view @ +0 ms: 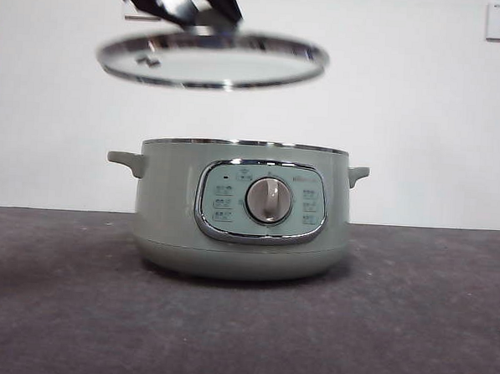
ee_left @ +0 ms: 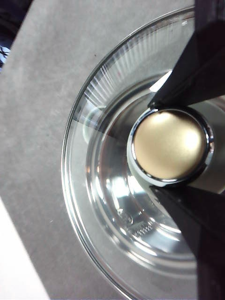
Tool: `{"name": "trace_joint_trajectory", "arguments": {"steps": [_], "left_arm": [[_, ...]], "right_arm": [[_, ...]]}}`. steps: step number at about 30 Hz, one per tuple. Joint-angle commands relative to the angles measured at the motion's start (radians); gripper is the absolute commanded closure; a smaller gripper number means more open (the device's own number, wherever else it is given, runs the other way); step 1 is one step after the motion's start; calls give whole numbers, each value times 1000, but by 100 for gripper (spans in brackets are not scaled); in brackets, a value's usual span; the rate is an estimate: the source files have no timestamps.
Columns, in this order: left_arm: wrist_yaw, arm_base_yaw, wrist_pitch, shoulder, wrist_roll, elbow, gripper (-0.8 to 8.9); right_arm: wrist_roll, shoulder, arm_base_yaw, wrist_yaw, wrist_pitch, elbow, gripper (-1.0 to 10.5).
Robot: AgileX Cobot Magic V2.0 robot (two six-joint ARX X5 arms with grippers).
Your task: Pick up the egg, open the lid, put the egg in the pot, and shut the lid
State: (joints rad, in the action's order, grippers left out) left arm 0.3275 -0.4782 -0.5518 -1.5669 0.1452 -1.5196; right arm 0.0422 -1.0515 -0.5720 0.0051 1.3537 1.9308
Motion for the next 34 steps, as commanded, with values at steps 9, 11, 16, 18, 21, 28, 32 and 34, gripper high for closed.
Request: {"name": "trace_joint_trajectory", "arguments": {"steps": [9,11,16,18,21,28,32,34], "left_arm": [[-14,-38,184,-104,-20,-6,822],[-27,-38,193,-115,-21,-6,822],[-49,-39,207,-140,-21,-6,822],[-61,-39,224,-151,-21,-6,822],[-63,-39,245,-169,-21,-6,822],[-67,-41,242,-195,-22,-6,822],[-67,-40,231,-197,-21,-6,822],[-67,-40,229,-200,-21,-6,822]], "right_arm": [[-105,253,-3,34,24,-293,474],[-121,289,-3,44,24,-325,474],[-154,368,-3,48,24,-385,474],[-165,391,-3,49,24,-400,475],[-174,414,-3,49,24,-414,475],[-174,422,-3,49,24,-415,475],[-173,422,-3,52,24,-415,475],[-173,422,-3,56,24,-415,475]]}}
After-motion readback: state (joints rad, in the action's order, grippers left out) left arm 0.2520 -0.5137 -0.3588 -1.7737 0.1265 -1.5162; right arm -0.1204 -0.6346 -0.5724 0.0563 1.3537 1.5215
